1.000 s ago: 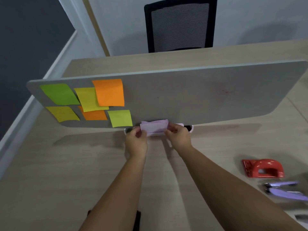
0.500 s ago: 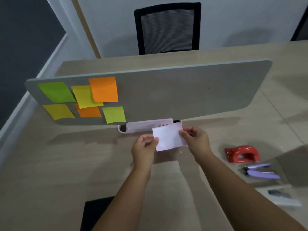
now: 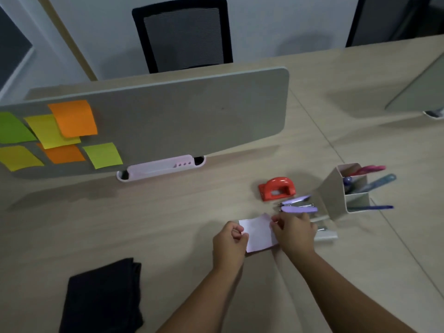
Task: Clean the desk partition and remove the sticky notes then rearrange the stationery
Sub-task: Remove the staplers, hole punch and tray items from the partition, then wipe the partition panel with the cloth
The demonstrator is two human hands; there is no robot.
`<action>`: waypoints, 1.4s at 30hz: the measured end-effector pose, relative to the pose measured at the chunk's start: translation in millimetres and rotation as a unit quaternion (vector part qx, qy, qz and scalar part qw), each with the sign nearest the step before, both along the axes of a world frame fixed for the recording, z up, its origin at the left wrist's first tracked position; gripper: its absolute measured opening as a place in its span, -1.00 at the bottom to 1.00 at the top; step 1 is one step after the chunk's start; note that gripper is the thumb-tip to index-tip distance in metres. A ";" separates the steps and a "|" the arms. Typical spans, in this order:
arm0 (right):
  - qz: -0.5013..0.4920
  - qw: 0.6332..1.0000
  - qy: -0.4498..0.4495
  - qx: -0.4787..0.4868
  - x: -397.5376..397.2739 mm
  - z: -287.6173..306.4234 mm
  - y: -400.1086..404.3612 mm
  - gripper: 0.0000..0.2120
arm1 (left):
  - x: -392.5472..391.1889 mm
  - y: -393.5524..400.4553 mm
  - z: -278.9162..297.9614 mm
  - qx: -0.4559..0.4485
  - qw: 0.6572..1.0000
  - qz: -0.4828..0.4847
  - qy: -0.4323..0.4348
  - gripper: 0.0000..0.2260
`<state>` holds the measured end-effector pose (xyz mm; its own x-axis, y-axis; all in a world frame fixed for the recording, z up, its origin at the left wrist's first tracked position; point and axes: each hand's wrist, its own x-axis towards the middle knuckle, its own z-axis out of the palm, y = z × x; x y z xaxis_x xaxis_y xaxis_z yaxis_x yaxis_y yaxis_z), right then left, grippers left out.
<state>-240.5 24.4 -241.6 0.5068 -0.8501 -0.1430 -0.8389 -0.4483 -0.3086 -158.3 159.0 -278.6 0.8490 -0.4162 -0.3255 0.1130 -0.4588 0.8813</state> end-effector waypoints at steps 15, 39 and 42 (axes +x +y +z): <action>0.051 0.995 0.084 0.013 3.0 1.1 -22.2 -0.79 | -13.3 -14.2 -1.5 0.076 0.984 0.003 -0.160 -0.91; 0.258 0.960 -0.099 0.042 83.9 42.3 100.8 -0.77 | 45.2 128.2 66.3 0.073 0.966 0.155 -0.194 -0.95; 0.256 0.957 -0.117 0.065 120.1 56.2 120.2 -0.77 | 82.4 155.6 74.0 0.088 0.963 0.155 -0.204 -0.96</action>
